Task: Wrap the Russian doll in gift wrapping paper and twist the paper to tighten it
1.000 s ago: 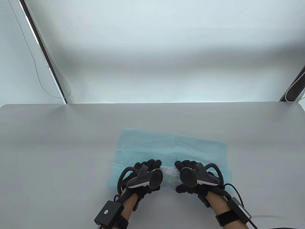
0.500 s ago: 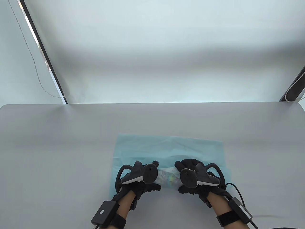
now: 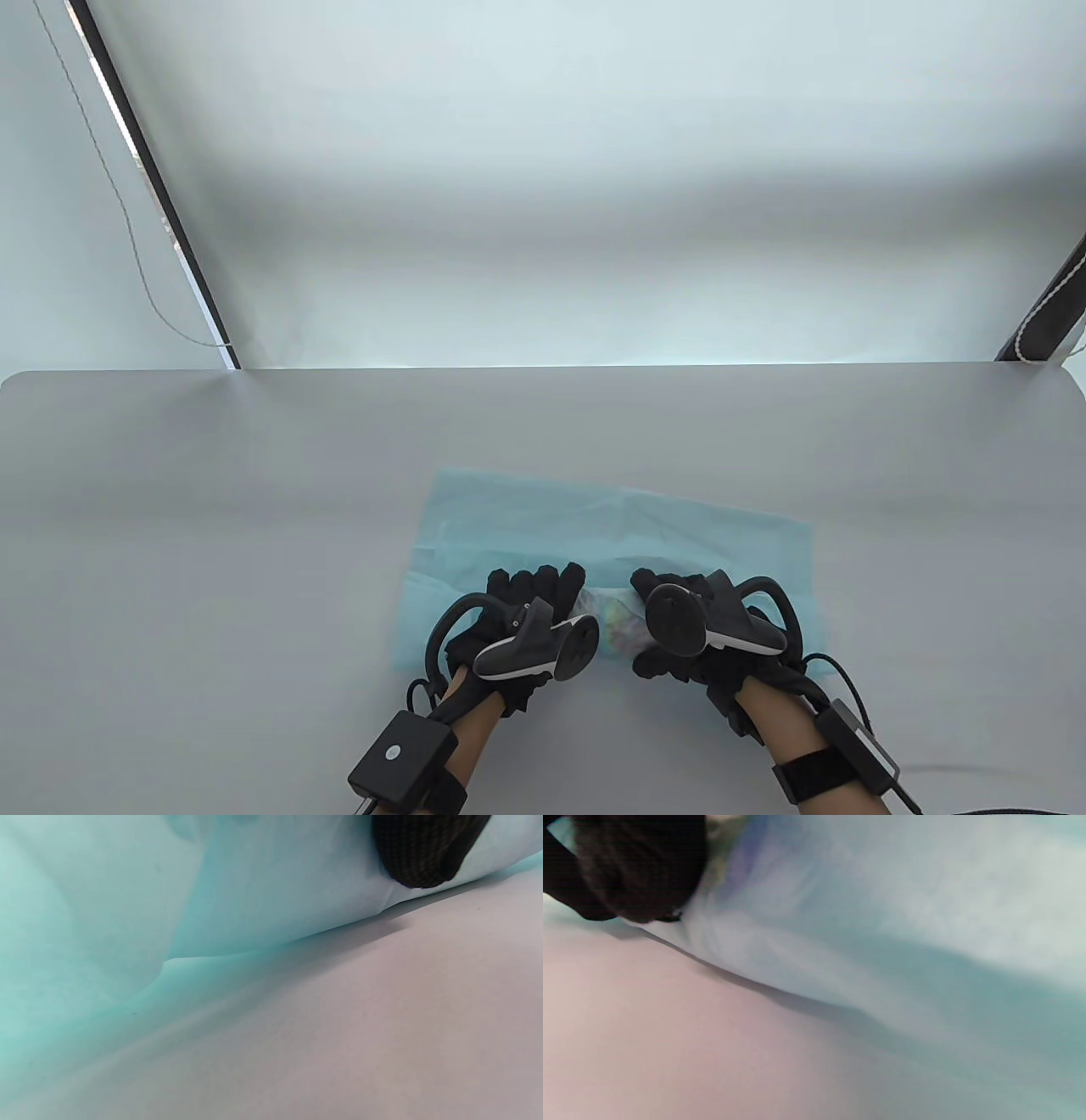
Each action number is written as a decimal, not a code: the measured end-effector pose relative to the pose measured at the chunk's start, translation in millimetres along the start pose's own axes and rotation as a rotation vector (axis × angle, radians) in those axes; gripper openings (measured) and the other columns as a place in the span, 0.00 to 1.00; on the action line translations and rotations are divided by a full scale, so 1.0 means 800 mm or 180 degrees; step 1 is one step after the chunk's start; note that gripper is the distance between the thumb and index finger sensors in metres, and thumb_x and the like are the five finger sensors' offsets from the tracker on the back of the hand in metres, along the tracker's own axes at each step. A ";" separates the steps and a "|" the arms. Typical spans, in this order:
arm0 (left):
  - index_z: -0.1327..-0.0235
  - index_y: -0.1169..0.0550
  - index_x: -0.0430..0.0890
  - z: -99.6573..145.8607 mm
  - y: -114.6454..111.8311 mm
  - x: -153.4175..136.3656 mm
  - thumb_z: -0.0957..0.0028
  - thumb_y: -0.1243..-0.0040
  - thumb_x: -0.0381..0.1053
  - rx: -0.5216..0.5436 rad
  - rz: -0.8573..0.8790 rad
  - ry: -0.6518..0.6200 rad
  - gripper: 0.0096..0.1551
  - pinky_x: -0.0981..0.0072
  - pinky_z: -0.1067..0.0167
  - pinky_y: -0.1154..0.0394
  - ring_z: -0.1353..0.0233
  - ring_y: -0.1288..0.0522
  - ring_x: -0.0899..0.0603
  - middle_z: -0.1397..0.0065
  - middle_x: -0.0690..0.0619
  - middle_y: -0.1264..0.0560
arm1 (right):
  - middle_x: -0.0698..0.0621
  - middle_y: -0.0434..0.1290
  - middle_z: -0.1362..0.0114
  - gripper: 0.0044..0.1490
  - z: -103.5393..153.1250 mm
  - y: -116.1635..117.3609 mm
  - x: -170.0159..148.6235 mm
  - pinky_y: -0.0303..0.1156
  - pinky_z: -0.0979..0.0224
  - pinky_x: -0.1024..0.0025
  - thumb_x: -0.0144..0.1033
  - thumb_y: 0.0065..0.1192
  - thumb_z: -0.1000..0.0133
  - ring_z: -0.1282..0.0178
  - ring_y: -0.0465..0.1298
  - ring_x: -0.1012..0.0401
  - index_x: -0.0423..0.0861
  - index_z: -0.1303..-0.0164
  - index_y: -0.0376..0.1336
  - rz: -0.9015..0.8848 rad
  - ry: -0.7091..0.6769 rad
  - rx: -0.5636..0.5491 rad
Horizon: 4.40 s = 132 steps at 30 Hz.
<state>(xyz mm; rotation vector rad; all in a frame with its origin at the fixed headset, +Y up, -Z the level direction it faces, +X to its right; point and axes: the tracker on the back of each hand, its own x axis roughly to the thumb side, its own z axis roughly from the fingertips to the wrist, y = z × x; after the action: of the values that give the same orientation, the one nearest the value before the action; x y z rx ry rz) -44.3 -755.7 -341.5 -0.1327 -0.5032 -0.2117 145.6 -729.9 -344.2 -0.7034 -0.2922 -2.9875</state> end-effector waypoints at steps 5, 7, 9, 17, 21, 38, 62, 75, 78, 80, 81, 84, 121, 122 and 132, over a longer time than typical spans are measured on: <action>0.18 0.48 0.49 0.002 -0.002 -0.019 0.56 0.30 0.71 -0.0183 0.0504 -0.0217 0.63 0.33 0.30 0.34 0.26 0.26 0.37 0.16 0.43 0.33 | 0.34 0.60 0.09 0.72 0.000 0.008 0.009 0.60 0.16 0.35 0.66 0.72 0.49 0.12 0.63 0.38 0.41 0.06 0.42 0.0290 -0.0067 0.0281; 0.17 0.46 0.48 0.003 0.000 -0.023 0.57 0.30 0.72 -0.0304 0.0660 -0.0234 0.62 0.33 0.30 0.34 0.27 0.25 0.38 0.17 0.44 0.31 | 0.31 0.55 0.08 0.74 0.000 0.009 0.012 0.58 0.15 0.34 0.68 0.72 0.50 0.11 0.57 0.36 0.42 0.06 0.42 0.0483 -0.0083 0.0251; 0.17 0.45 0.48 0.002 0.000 -0.026 0.56 0.30 0.73 -0.0438 0.0807 -0.0268 0.62 0.33 0.30 0.34 0.27 0.24 0.38 0.17 0.44 0.30 | 0.30 0.50 0.09 0.74 0.001 0.009 0.013 0.55 0.14 0.33 0.69 0.73 0.51 0.13 0.53 0.34 0.40 0.06 0.44 0.0500 -0.0101 0.0239; 0.14 0.49 0.53 0.010 0.007 -0.010 0.54 0.34 0.71 -0.0322 0.0421 -0.0053 0.61 0.26 0.25 0.48 0.18 0.44 0.31 0.12 0.42 0.48 | 0.37 0.65 0.15 0.75 -0.001 0.008 0.009 0.61 0.16 0.36 0.68 0.76 0.54 0.18 0.67 0.41 0.40 0.07 0.46 0.0308 -0.0150 0.0164; 0.16 0.59 0.51 0.009 0.011 0.010 0.47 0.36 0.64 -0.0222 0.0075 -0.0177 0.60 0.25 0.25 0.51 0.14 0.47 0.28 0.10 0.39 0.50 | 0.37 0.70 0.17 0.75 -0.002 0.002 0.009 0.64 0.17 0.37 0.67 0.75 0.54 0.20 0.72 0.41 0.42 0.07 0.45 0.0295 -0.0107 0.0155; 0.15 0.47 0.49 -0.004 0.009 -0.008 0.56 0.28 0.72 -0.0807 0.0444 -0.0209 0.65 0.35 0.33 0.30 0.31 0.22 0.36 0.19 0.40 0.29 | 0.31 0.51 0.09 0.76 -0.003 0.013 0.020 0.55 0.14 0.34 0.68 0.73 0.51 0.13 0.55 0.36 0.39 0.06 0.41 0.0473 -0.0226 0.0308; 0.18 0.58 0.48 -0.006 0.001 0.014 0.52 0.30 0.66 -0.0308 -0.0207 -0.0042 0.66 0.29 0.24 0.45 0.17 0.36 0.32 0.11 0.40 0.47 | 0.36 0.71 0.17 0.74 -0.015 0.012 -0.010 0.63 0.17 0.36 0.72 0.70 0.50 0.21 0.73 0.42 0.37 0.07 0.47 -0.0571 -0.0084 0.0763; 0.17 0.40 0.47 -0.002 0.008 -0.018 0.61 0.27 0.75 -0.0787 0.0616 -0.0388 0.64 0.41 0.38 0.24 0.38 0.17 0.40 0.22 0.40 0.26 | 0.33 0.60 0.10 0.75 0.000 0.008 0.023 0.58 0.15 0.34 0.70 0.71 0.50 0.14 0.64 0.39 0.41 0.05 0.41 0.0496 -0.0232 0.0462; 0.17 0.40 0.45 -0.002 0.003 -0.027 0.59 0.28 0.75 -0.1028 0.0949 -0.0422 0.64 0.41 0.38 0.24 0.39 0.17 0.40 0.22 0.40 0.26 | 0.35 0.62 0.11 0.75 -0.001 0.009 0.029 0.59 0.15 0.35 0.70 0.72 0.51 0.14 0.66 0.41 0.41 0.06 0.42 0.0668 -0.0275 0.0431; 0.16 0.41 0.46 0.000 0.001 -0.029 0.58 0.29 0.75 -0.1091 0.1028 -0.0388 0.64 0.40 0.36 0.26 0.36 0.18 0.40 0.21 0.40 0.27 | 0.36 0.65 0.12 0.74 -0.003 0.008 0.027 0.61 0.16 0.36 0.70 0.73 0.52 0.17 0.69 0.42 0.42 0.07 0.45 0.0523 -0.0288 0.0398; 0.16 0.43 0.47 0.001 0.000 -0.029 0.57 0.30 0.75 -0.1120 0.1009 -0.0371 0.63 0.39 0.34 0.28 0.33 0.21 0.40 0.19 0.41 0.29 | 0.37 0.66 0.13 0.73 -0.003 0.009 0.025 0.62 0.16 0.36 0.71 0.74 0.52 0.18 0.70 0.42 0.43 0.07 0.47 0.0464 -0.0286 0.0375; 0.15 0.50 0.49 0.006 -0.003 -0.023 0.55 0.34 0.74 -0.0935 0.0767 -0.0237 0.64 0.31 0.28 0.38 0.22 0.31 0.35 0.13 0.42 0.38 | 0.38 0.71 0.17 0.72 -0.005 0.009 0.018 0.65 0.17 0.39 0.74 0.73 0.55 0.21 0.73 0.43 0.43 0.09 0.52 0.0261 -0.0255 0.0338; 0.16 0.51 0.47 0.009 -0.012 -0.033 0.56 0.39 0.78 -0.1110 0.0986 -0.0017 0.65 0.31 0.30 0.37 0.25 0.30 0.35 0.14 0.40 0.38 | 0.37 0.67 0.14 0.73 -0.008 0.012 0.021 0.60 0.16 0.35 0.72 0.73 0.54 0.18 0.70 0.43 0.45 0.08 0.47 0.0689 -0.0197 0.0022; 0.16 0.55 0.47 0.010 -0.010 -0.029 0.56 0.39 0.77 -0.1041 0.0864 0.0025 0.67 0.28 0.28 0.41 0.21 0.36 0.33 0.12 0.38 0.46 | 0.37 0.68 0.15 0.72 -0.008 0.012 0.020 0.61 0.16 0.36 0.72 0.72 0.55 0.19 0.71 0.44 0.45 0.08 0.49 0.0666 -0.0187 0.0011; 0.20 0.64 0.50 0.011 -0.005 -0.016 0.51 0.41 0.73 -0.0768 0.0643 -0.0062 0.65 0.24 0.26 0.48 0.14 0.43 0.28 0.10 0.38 0.49 | 0.37 0.69 0.15 0.72 -0.014 0.013 0.002 0.62 0.17 0.37 0.73 0.70 0.53 0.20 0.72 0.44 0.43 0.08 0.49 0.0197 -0.0014 0.0291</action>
<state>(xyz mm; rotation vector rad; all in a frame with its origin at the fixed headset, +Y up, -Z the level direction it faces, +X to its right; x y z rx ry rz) -60.5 -756.0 -339.9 -0.4194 -0.4789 -0.0726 140.5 -742.1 -351.5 -0.6966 -0.3970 -2.8937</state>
